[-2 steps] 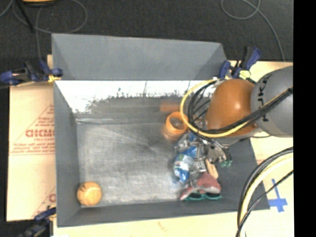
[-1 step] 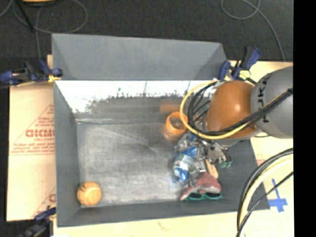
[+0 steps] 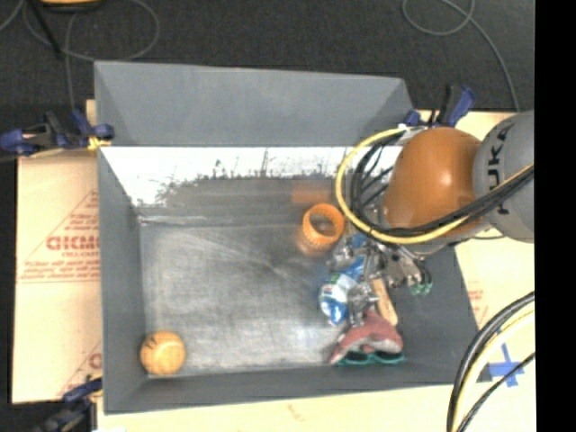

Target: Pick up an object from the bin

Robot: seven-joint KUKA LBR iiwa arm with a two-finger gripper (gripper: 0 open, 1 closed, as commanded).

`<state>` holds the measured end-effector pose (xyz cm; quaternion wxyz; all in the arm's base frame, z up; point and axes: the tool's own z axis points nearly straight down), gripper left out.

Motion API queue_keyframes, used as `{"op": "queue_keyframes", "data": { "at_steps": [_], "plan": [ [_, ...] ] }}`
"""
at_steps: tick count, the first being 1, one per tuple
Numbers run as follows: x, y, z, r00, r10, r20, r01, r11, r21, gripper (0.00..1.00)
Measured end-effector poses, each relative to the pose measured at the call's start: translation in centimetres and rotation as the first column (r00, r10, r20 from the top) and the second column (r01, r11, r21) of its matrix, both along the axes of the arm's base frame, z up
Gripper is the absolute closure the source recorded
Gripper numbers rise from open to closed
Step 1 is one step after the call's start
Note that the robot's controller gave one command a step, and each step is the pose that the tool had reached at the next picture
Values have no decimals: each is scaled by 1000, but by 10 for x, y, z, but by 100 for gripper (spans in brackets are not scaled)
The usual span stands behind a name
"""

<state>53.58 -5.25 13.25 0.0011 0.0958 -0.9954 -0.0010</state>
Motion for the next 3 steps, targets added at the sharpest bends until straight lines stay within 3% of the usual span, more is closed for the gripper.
{"op": "queue_keyframes", "data": {
  "at_steps": [1, 2, 3],
  "plan": [
    [-7, -5, 24, 1000, -3, 12, 3, 1000, -2, 100],
    [-7, -3, 56, 1000, -10, -4, 10, 1000, -1, 100],
    [-10, -6, 126, 1000, -14, 2, 14, 1000, -2, 100]
  ]
}}
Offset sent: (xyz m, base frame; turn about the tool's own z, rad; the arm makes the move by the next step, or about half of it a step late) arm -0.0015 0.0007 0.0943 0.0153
